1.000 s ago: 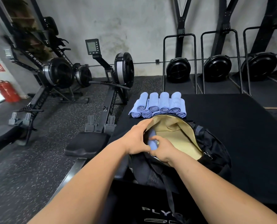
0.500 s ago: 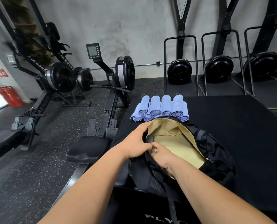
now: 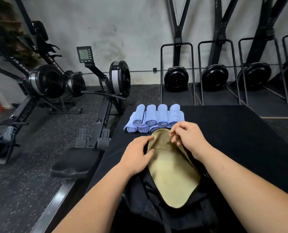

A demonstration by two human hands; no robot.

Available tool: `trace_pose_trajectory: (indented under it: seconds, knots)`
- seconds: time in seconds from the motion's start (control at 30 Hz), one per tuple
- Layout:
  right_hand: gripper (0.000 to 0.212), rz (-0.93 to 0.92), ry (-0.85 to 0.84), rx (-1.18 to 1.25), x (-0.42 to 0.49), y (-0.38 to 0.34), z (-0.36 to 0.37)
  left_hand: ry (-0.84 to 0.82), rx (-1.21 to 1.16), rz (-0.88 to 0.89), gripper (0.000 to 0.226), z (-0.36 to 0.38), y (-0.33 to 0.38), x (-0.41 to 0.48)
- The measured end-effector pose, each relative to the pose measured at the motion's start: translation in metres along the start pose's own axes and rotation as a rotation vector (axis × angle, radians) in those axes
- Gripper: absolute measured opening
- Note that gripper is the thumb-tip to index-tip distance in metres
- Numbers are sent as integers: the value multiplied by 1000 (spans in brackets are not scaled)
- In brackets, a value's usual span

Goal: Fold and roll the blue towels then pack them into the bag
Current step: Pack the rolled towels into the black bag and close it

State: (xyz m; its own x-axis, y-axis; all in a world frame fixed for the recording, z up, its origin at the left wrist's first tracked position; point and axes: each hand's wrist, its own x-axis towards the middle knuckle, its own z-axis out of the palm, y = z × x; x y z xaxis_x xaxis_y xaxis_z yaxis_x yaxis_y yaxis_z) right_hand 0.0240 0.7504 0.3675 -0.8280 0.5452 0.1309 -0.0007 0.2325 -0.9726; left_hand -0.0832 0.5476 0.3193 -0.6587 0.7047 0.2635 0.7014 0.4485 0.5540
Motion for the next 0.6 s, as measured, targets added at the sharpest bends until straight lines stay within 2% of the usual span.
trace_pose_trajectory:
  seconds: [0.1,0.17,0.27,0.43,0.6]
  knots:
    - [29,89,187,-68,28,17,-19,-5,-4,7,53,19,-5,2]
    - [25,138,240,-207,45,32,-30,-24,-24,-19,53,31,-11,-1]
    - [25,185,217,-340,71,45,-37,-15,-64,-27,53,48,-20,-4]
    - [42,167,92,-526,117,60,-27,33,-104,-62,51,64,-42,-3]
    - [48,132,77,-617,154,79,-15,83,12,22,41,72,-37,-11]
